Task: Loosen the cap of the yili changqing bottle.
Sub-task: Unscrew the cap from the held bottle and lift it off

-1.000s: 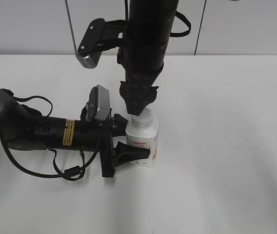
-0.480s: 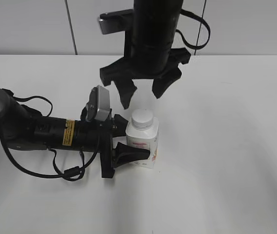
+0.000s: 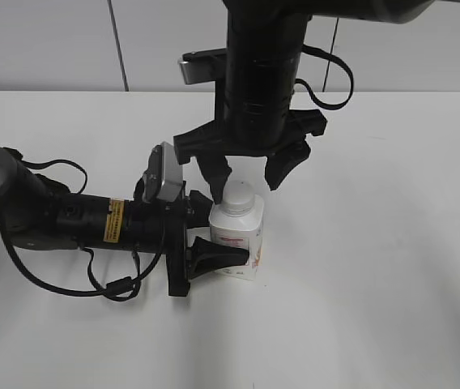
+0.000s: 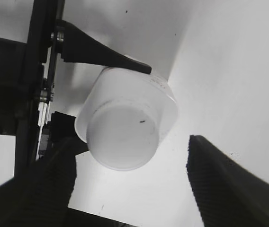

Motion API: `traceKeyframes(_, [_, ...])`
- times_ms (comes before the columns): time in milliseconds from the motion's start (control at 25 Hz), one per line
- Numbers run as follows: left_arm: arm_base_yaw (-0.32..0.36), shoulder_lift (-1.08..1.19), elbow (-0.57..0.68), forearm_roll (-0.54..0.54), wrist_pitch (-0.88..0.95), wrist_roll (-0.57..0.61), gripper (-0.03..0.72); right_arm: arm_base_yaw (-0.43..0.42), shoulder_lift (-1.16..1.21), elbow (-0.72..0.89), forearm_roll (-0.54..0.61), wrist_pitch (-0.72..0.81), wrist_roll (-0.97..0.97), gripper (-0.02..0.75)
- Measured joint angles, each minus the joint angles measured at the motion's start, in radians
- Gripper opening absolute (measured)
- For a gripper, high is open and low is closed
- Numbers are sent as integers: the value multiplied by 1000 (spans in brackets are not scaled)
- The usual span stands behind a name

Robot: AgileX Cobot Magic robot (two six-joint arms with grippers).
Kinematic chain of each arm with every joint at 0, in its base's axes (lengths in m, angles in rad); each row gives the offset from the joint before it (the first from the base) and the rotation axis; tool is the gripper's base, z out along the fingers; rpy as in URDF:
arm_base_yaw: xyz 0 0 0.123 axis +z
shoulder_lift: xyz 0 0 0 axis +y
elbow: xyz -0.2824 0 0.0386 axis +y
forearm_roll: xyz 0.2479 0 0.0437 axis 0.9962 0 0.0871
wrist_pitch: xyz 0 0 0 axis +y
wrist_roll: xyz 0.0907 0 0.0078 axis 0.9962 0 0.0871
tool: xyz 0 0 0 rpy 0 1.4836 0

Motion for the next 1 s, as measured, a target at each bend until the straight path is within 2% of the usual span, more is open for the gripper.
traceKeyframes(440, [0, 0, 0, 3, -2, 0, 412, 0, 14, 1, 4, 0, 11, 566])
traceKeyframes(520, [0, 0, 0, 3, -2, 0, 412, 0, 14, 1, 4, 0, 11, 523])
traceKeyframes(800, [0, 0, 0, 3, 0, 0, 412, 0, 12, 0, 13, -1, 15, 246])
traceKeyframes(1000, [0, 0, 0, 3, 0, 0, 411, 0, 11, 0, 11, 0, 15, 220])
